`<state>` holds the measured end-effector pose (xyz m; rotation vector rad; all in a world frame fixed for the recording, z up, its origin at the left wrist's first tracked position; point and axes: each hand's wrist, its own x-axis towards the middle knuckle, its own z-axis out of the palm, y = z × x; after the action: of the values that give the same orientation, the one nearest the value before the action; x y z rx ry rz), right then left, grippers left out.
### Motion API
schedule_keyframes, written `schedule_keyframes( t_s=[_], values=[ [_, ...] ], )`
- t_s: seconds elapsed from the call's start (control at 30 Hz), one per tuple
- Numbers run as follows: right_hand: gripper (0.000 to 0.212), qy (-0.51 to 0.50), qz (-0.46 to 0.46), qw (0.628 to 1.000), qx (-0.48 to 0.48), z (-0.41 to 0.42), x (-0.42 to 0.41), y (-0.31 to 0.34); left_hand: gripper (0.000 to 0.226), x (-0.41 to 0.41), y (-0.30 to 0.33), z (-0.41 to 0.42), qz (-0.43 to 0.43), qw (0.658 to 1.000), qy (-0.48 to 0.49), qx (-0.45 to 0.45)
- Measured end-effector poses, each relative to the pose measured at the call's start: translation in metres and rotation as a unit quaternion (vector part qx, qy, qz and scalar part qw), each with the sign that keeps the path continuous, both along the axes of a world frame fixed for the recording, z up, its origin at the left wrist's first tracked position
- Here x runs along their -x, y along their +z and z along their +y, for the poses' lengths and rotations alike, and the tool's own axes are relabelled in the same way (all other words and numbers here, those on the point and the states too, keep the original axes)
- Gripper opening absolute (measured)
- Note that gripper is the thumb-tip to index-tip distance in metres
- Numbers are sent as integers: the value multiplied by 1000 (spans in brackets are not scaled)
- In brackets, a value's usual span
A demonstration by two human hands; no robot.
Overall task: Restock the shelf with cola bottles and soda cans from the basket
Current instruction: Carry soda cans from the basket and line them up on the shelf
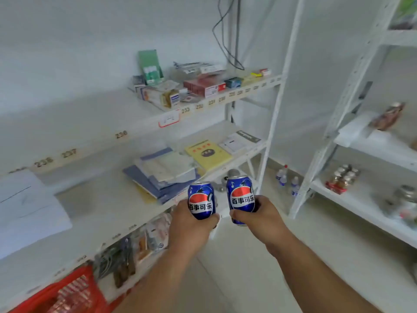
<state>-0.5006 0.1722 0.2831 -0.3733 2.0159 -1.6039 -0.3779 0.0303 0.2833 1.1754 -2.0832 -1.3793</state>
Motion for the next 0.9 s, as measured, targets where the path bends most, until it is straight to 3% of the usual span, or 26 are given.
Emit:
schedule_keyframes(
  t_s=[0.17,0.43,0.57,0.9],
  values=[
    [41,-104,20,994,22,112,65,16,36,99,20,90,17,991,-132,14],
    [36,-237,49,970,23,253,110,23,39,201,24,214,33,965,-259,28],
    [33,-312,56,948,13,299,116,22,56,233,22,258,44,947,-318,23],
    [52,-487,74,870,3,379,101,38,54,279,26,335,80,886,-456,-8]
  ],
)
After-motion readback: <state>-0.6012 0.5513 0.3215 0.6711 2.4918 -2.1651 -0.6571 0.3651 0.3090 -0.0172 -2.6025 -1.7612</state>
